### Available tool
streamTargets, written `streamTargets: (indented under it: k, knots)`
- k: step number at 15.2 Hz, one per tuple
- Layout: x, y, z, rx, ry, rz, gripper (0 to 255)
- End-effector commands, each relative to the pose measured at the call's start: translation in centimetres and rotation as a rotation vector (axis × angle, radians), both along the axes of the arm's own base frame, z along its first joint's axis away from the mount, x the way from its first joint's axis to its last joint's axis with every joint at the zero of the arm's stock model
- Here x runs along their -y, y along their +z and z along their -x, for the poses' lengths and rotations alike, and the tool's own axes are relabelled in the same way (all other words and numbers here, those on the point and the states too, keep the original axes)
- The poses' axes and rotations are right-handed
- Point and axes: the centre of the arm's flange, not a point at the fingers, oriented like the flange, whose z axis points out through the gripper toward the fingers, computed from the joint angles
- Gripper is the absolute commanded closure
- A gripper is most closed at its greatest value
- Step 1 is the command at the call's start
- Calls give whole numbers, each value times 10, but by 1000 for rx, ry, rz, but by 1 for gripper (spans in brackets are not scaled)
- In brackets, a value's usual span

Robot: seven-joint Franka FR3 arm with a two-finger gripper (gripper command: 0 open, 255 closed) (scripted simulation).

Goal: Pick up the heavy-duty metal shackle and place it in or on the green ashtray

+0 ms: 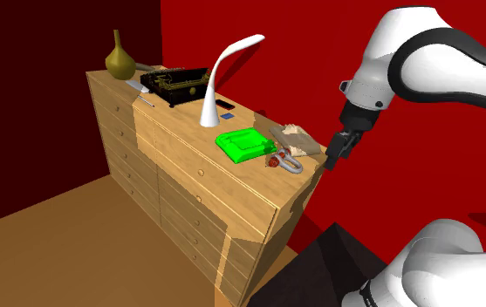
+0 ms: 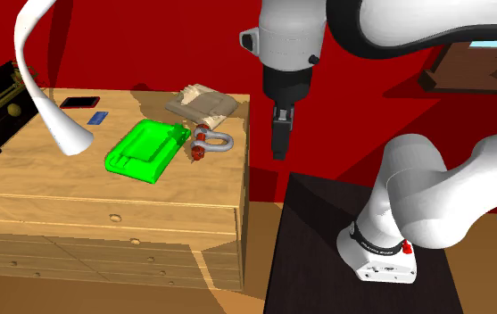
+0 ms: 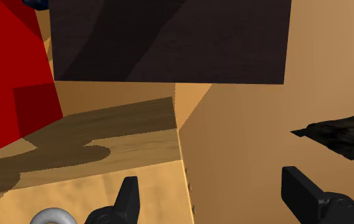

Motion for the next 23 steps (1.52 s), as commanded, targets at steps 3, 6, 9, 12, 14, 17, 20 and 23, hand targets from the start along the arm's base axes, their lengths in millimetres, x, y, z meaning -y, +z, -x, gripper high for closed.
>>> streamTargets:
  k: [3, 6, 9, 12, 14, 17, 20, 23]
  knots:
    - [17, -15, -13, 10, 13, -8, 0]
    - [42, -38, -33, 25, 32, -20, 0]
    - [66, -61, -55, 41, 51, -33, 0]
    - [89, -84, -77, 56, 70, -45, 0]
    - [104, -100, -92, 66, 83, -53, 0]
    - [126, -123, -115, 82, 102, -65, 0]
    - [148, -145, -139, 97, 122, -78, 0]
    - [169, -168, -164, 112, 141, -90, 0]
